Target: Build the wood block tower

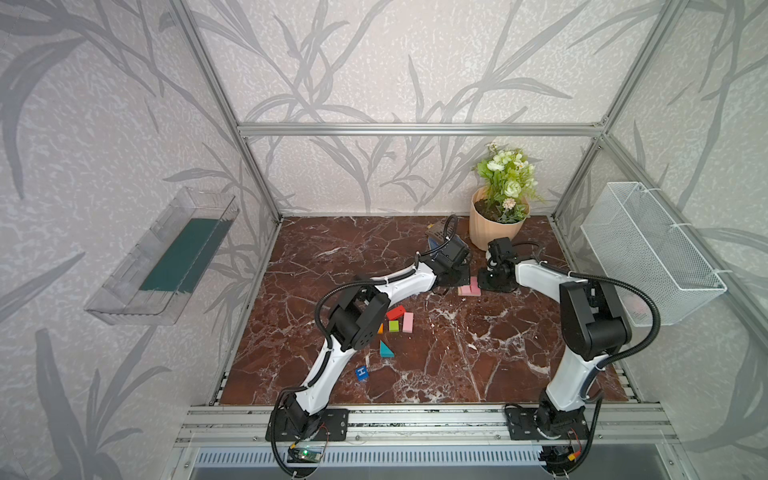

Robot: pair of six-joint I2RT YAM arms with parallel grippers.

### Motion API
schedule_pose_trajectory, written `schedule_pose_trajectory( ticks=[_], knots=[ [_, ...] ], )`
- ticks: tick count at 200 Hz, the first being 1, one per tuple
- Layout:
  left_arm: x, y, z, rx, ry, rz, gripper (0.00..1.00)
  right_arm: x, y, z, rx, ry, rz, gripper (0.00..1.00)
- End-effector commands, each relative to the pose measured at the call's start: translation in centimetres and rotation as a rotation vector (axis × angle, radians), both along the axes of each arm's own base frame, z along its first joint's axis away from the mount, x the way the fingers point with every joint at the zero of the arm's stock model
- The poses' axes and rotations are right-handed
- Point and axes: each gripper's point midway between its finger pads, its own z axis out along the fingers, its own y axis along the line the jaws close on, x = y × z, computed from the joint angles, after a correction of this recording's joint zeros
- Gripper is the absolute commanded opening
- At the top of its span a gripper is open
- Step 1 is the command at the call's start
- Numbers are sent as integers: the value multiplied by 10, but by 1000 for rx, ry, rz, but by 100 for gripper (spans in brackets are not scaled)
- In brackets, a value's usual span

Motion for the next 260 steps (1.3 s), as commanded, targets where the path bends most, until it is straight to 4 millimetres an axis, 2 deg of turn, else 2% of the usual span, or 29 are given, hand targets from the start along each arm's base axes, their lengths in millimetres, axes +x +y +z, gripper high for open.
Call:
schedule_pose_trajectory(
  ticks=[1, 34, 77, 108, 202, 260],
  knots=[
    [1, 12, -7, 57, 1, 41, 1, 2, 1, 1, -12, 7, 12, 25],
    [1, 27, -7, 84, -23, 92, 0, 2, 1, 1, -11, 6, 12, 25],
    [0, 15, -18, 58, 12, 60, 0, 2, 2, 0, -12, 9, 14, 25],
    [1, 7, -18, 30, 19, 44, 0, 2, 2, 0, -13, 12, 15, 25],
    [2, 2, -29, 23, 44, 49, 0, 2, 3, 0, -16, 12, 21, 25],
    [5, -1, -29, 14, 44, 46, 0, 3, 4, 0, -18, 13, 24, 25]
  ],
)
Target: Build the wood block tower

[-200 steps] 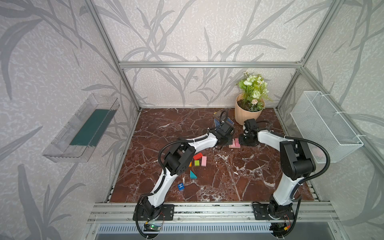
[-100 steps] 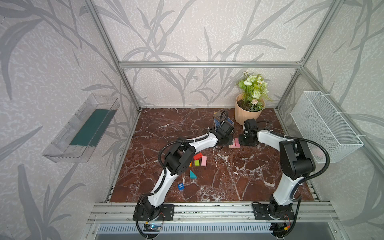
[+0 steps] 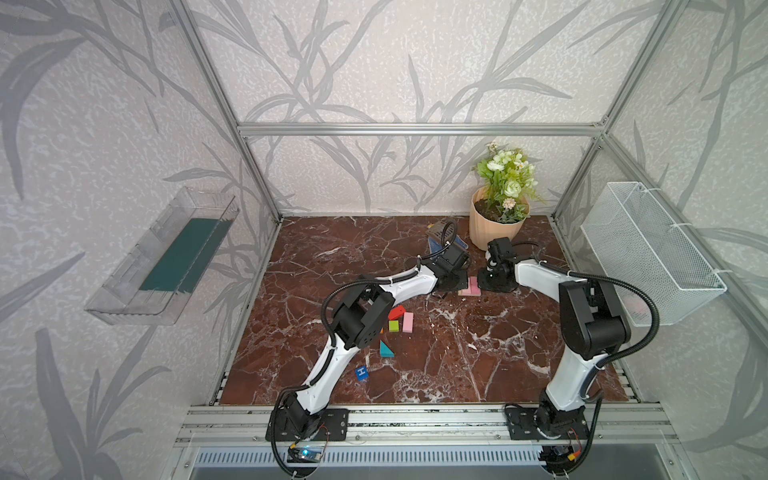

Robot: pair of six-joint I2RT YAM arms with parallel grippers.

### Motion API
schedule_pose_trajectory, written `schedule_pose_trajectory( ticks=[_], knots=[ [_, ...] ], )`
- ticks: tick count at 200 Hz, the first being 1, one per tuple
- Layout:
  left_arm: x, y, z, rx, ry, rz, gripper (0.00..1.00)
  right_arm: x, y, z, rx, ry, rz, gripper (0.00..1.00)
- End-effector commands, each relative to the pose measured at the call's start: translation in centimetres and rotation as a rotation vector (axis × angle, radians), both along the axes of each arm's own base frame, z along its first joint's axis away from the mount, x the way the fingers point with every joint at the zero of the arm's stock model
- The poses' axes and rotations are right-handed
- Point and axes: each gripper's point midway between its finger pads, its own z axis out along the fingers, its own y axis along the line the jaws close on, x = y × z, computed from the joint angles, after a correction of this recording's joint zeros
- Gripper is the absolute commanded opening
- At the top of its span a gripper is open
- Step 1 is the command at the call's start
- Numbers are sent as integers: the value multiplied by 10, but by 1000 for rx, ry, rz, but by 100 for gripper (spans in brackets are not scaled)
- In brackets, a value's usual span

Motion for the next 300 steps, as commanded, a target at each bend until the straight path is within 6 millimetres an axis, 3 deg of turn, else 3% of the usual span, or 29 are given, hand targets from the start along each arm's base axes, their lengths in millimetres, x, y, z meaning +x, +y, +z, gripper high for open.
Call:
schedule_pose_trajectory(
  ticks=[1, 300],
  knots=[
    [4, -5, -2, -14, 8, 11, 0, 3, 2, 1, -15, 9, 14, 25],
    [2, 1, -3, -77, -2, 81, 0, 8, 5, -3, 3, 29, 24, 26]
  ],
)
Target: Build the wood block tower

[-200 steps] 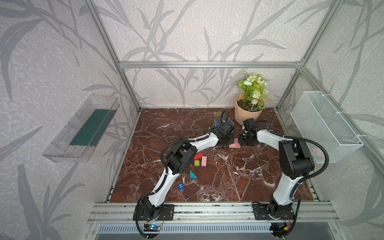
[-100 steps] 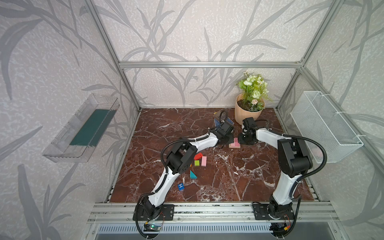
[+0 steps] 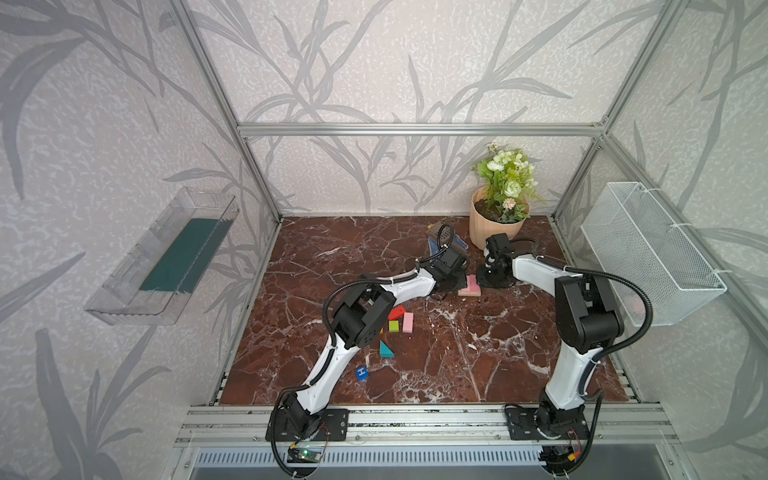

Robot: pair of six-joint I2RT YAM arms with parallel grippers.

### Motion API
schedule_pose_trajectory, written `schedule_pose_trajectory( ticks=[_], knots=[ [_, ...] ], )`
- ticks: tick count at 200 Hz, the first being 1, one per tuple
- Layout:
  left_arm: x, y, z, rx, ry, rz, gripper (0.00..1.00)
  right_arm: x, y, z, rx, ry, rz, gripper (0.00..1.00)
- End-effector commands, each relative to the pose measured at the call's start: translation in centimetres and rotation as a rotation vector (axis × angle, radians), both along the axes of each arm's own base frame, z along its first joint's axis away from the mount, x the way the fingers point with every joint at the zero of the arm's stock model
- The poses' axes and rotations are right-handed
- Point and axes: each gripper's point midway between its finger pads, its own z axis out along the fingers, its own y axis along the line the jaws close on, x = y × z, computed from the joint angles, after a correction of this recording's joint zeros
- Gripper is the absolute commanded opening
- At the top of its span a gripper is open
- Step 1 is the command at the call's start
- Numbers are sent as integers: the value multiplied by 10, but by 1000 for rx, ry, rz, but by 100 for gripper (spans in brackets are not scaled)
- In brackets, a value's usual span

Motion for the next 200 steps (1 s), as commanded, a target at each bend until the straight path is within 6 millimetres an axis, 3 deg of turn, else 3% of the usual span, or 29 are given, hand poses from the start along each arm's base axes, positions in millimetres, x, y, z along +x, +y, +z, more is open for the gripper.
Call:
schedule_pose_trajectory(
  ticks=[1, 120, 200],
  knots=[
    [-4, 2, 6, -12, -4, 18, 0, -4, 3, -2, 12, 11, 11, 26],
    [-18, -10, 20, -41, -33, -13, 0, -5, 3, 0, 17, 5, 17, 26],
    [-15, -1, 22, -2, -50, 6, 0, -6, 3, 0, 17, 1, 12, 26]
  ],
)
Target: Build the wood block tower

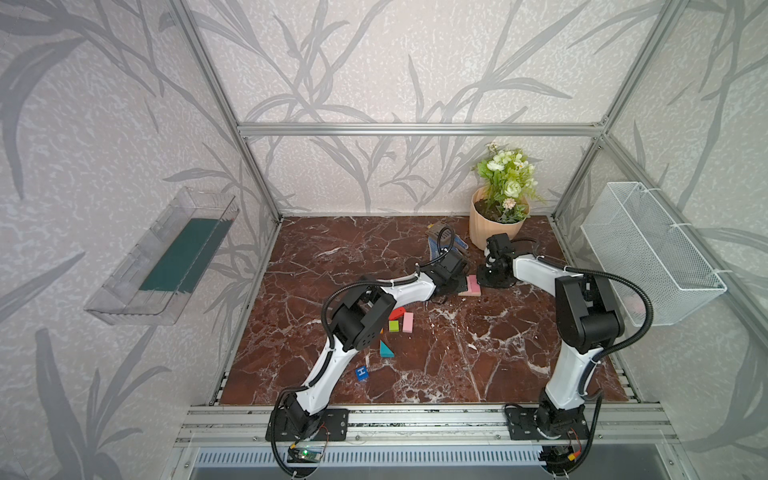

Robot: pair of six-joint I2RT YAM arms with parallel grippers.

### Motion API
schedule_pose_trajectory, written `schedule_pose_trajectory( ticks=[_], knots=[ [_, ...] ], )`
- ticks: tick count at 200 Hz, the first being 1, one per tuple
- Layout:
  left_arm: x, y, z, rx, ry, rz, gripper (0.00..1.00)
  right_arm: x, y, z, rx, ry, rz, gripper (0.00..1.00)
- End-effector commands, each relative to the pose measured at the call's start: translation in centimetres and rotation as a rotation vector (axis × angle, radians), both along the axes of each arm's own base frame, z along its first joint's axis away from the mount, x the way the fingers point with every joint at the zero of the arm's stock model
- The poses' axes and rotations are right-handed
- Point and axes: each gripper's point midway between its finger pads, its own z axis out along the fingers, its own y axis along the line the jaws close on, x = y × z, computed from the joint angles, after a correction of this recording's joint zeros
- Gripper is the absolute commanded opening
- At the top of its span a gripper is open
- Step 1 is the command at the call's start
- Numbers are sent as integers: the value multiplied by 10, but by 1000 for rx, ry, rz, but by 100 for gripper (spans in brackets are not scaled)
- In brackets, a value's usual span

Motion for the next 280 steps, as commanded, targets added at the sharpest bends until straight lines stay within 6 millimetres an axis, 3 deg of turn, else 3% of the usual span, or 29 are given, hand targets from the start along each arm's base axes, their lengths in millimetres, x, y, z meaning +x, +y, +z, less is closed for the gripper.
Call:
schedule_pose_trajectory(
  ticks=[1, 57, 137, 181, 236, 280],
  knots=[
    [-6, -1, 21, -1, -24, -4, 0, -6, 4, 0, 13, 4, 15, 26],
    [2, 7, 28, 14, -32, 2, 1, -8, 0, 4, 7, -16, -2, 27],
    [1, 18, 59, 30, -91, -6, 14, -9, -17, 11, 39, -63, -73, 29],
    [-34, 13, 65, 44, -137, -52, 20, 5, -32, 15, 82, -95, -137, 32],
    [-80, 1, 68, 57, -180, -111, 20, 39, -25, 15, 98, -107, -114, 33],
    [-87, 3, 56, 39, -131, -83, 20, 58, -11, 12, 94, -89, -66, 33]
  ],
)
